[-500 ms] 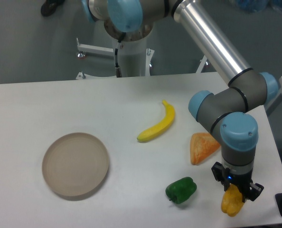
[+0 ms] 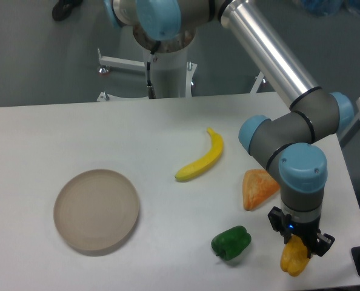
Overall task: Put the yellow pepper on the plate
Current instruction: 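Lift the yellow pepper held in the gripper off the table, then carry the yellow pepper over the beige plate and lower it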
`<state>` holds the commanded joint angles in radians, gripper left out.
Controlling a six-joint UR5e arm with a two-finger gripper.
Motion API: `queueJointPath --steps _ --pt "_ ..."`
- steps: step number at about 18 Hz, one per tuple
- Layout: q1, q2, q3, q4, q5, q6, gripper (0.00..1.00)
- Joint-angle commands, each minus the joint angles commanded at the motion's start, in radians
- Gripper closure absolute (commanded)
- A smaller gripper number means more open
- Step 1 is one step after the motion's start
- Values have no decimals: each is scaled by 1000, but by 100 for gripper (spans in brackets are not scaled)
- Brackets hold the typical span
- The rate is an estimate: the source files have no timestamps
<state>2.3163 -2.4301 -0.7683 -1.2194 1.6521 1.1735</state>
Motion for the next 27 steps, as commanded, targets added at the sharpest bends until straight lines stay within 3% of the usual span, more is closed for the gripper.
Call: queueJointPath --steps 7,9,13,16,21,24,27 --pt "-26 175 -156 -136 -11 -83 69" --pt "-51 218 -192 -189 -15 -167 69" --pt "-121 281 -278 -235 -47 -378 70" --pt "-181 319 -322 -232 -107 -572 70" --pt "-288 330 -374 -224 -181 -796 70" --pt "-331 319 -387 -212 -204 -873 70" --pt "-374 322 -439 -207 -219 -916 70"
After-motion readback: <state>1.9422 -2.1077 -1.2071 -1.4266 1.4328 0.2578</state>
